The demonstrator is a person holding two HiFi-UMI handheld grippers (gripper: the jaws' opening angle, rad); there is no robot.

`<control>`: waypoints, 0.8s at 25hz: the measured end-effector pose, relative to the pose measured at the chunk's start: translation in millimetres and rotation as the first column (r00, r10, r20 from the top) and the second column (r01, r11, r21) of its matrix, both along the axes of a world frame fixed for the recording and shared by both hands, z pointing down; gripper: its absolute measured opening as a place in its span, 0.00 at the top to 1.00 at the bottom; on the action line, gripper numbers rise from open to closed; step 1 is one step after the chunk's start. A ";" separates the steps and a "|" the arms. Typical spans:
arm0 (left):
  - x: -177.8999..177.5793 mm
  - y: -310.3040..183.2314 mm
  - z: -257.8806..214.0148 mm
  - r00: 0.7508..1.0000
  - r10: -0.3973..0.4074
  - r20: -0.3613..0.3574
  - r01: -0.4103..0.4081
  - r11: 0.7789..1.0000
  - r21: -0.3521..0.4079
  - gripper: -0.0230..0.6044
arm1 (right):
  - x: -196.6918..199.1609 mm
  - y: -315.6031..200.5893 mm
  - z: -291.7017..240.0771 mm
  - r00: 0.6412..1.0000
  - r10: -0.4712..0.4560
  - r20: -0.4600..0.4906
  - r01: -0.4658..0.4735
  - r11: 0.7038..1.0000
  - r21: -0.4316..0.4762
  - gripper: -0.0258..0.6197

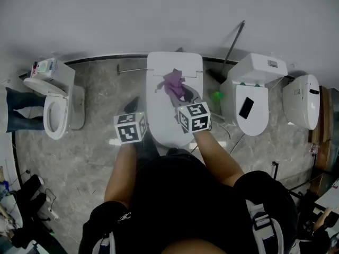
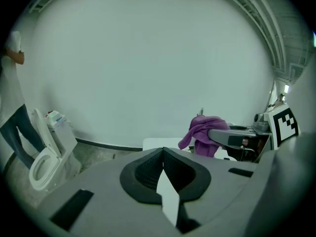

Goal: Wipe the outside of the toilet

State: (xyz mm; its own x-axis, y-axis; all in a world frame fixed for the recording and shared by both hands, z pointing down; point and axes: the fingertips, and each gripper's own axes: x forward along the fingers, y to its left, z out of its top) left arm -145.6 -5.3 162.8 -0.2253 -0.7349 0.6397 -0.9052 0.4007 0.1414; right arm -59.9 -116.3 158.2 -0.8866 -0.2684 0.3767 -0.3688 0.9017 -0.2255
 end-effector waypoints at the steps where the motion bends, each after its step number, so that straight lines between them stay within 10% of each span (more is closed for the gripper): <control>1: -7.4 -4.1 2.3 1.000 0.011 -0.003 -0.011 1.000 0.001 0.95 | -7.9 -1.6 3.5 1.000 -0.011 -0.007 0.011 1.000 0.001 0.77; 20: -191.5 -113.7 170.3 0.950 0.169 -0.261 -0.178 0.984 -0.011 0.95 | -231.2 -82.9 175.9 0.980 -0.043 -0.195 0.025 0.995 -0.093 0.77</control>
State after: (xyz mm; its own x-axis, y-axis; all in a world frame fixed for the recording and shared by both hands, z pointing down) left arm -337.1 -119.0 333.1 0.0802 -0.7245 0.6846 -0.8956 0.2490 0.3686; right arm -291.2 -199.1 334.2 -0.8011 -0.1969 0.5653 -0.3835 0.8939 -0.2320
